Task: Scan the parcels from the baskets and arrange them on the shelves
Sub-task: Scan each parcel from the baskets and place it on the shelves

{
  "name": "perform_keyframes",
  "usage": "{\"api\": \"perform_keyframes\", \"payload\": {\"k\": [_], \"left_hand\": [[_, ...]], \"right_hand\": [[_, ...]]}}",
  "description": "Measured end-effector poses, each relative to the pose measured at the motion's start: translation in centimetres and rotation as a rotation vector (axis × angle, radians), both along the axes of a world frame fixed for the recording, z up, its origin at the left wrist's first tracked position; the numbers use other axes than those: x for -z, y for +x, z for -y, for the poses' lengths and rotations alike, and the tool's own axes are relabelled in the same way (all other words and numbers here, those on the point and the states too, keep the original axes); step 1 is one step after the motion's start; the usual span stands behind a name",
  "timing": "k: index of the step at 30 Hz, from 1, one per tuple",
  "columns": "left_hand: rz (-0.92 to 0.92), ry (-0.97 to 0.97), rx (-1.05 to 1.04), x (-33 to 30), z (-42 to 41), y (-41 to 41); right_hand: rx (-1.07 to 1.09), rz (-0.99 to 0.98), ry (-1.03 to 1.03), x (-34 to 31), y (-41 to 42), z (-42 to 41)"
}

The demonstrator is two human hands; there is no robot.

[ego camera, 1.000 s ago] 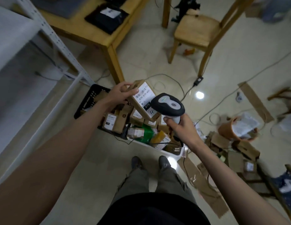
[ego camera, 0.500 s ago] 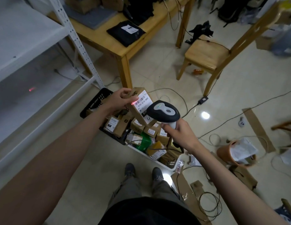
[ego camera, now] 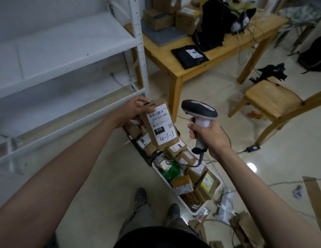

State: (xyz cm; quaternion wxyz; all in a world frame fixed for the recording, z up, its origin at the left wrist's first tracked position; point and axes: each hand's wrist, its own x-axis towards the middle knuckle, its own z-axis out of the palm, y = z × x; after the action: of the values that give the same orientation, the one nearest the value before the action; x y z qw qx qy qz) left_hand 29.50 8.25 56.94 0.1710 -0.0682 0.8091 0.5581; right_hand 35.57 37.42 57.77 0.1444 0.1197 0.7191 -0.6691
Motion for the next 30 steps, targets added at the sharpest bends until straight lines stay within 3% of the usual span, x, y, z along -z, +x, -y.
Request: {"api": "perform_keyframes", "payload": {"k": [3, 8, 12, 16, 30], "left_hand": [[-0.012, 0.019, -0.034, -1.5, 1.6, 1.6], [-0.021, 0.103, -0.195, -2.0, 4.4, 3.9], [-0.058, 0.178, -0.492, -1.3, 7.1, 5.5], [-0.102, 0.11, -0.779, -0.1, 10.7, 6.8], [-0.084, 0.281, -0.723, 0.2, 29.5, 12.2]], "right_hand": [[-0.069, 0.011, -0.16, -1.1, -1.5, 3.3], [-0.176, 0.03, -0.178, -1.0, -2.4, 8.9], [-0.24, 0.077, -0.22, -0.7, -2.4, 13.8], [-0.279, 0.135, -0.267, -1.1, -2.5, 19.8], [-0.447, 0.231, -0.514, -3.9, -3.5, 41.4]]}}
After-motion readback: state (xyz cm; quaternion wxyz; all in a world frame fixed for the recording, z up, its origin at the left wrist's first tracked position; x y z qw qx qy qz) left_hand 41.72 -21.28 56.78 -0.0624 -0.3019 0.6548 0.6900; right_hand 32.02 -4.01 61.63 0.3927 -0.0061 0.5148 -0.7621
